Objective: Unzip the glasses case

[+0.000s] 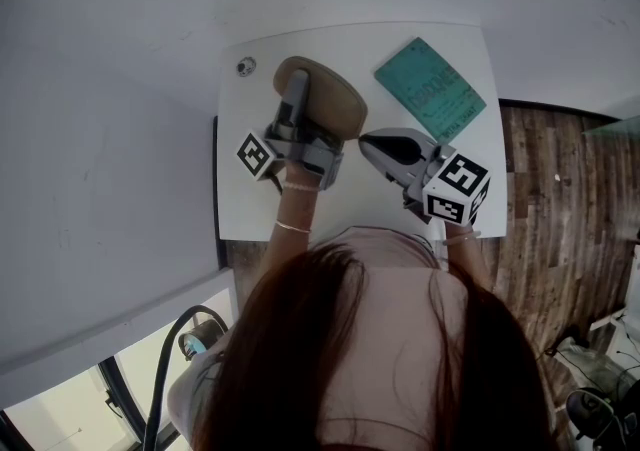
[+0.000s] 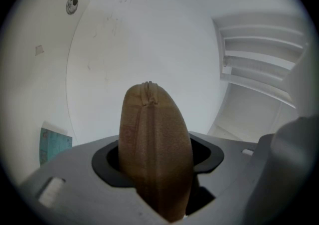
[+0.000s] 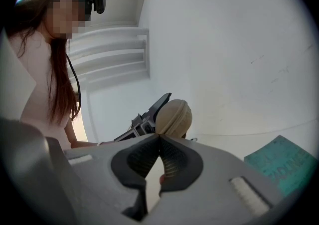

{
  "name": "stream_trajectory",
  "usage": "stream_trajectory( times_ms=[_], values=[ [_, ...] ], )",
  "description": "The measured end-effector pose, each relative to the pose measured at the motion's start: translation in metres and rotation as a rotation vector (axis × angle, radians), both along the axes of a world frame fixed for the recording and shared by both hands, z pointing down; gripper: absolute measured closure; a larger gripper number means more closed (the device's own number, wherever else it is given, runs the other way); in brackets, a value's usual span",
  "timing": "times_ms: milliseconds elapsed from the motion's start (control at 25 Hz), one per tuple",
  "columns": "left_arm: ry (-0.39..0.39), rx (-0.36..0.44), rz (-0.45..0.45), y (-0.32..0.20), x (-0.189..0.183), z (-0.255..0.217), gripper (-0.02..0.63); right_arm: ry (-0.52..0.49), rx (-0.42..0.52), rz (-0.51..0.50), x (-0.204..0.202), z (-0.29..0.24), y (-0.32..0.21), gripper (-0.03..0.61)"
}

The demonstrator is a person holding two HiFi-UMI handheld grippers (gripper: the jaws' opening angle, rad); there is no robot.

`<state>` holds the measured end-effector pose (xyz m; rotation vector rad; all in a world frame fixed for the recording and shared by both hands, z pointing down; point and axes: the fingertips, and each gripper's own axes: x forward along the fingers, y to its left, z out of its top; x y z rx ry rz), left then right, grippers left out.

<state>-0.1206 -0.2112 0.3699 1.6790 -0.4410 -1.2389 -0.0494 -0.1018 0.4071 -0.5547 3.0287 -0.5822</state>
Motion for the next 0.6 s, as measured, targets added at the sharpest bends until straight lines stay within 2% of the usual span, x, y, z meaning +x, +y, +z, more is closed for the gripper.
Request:
stream_trajectory(
  times_ms=[600],
  values=[
    [-0.053,0.024,-0.023,0.0032,-0.0005,-0.0047,0.318,0.025,0.002,-0.023,-0.0067,0.0054,0.0037,0.575]
  ],
)
